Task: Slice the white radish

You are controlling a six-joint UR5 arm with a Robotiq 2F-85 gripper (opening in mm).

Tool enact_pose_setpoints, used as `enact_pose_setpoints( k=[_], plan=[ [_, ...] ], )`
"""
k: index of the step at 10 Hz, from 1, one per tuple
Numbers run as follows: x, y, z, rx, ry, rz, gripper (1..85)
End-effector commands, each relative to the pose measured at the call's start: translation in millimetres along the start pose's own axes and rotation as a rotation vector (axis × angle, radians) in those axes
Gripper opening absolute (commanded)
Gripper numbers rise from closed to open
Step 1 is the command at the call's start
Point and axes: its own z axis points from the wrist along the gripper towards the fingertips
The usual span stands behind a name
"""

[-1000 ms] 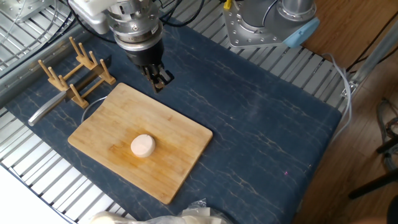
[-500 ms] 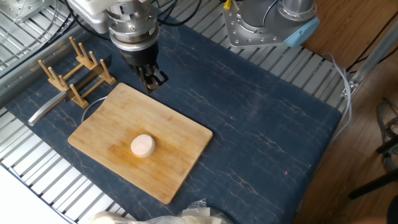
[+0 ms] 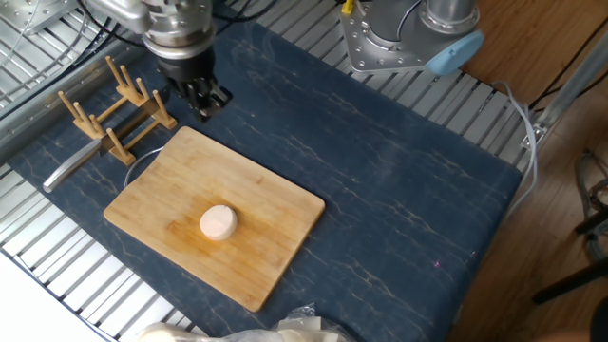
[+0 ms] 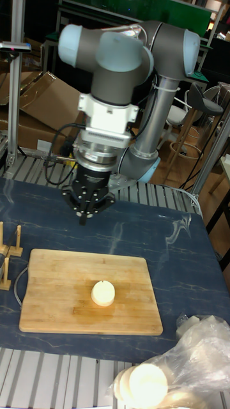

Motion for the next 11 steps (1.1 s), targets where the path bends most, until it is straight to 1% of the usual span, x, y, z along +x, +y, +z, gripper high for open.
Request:
enact_pose_setpoints(
  k=[1,2,3,4,5,6,7,8,9,10,11],
  plan=[
    [6.3,0.5,4.3,-0.056,0.014,0.119,1.0],
    [2.2,-7.7,4.6,-0.025,-0.002,0.188,1.0],
    [-8.3,-19.9,4.4,0.016,-0.048,0.243,1.0],
    [-20.1,-29.8,3.2,0.049,-0.097,0.238,1.0],
    [-22.3,-37.4,2.4,0.079,-0.108,0.197,1.0],
    [-16.5,-33.1,3.3,0.068,-0.081,0.132,1.0],
    [-17.1,-42.4,1.0,0.064,-0.066,0.067,1.0],
    [-22.1,-62.6,-3.6,0.073,-0.061,0.024,1.0],
    [-23.9,-76.2,-5.2,0.079,-0.052,-0.001,1.0],
    [-28.1,-90.3,-2.8,0.083,-0.051,-0.024,1.0],
    [-31.5,-100.5,0.9,0.059,-0.050,-0.055,3.7]
  ],
)
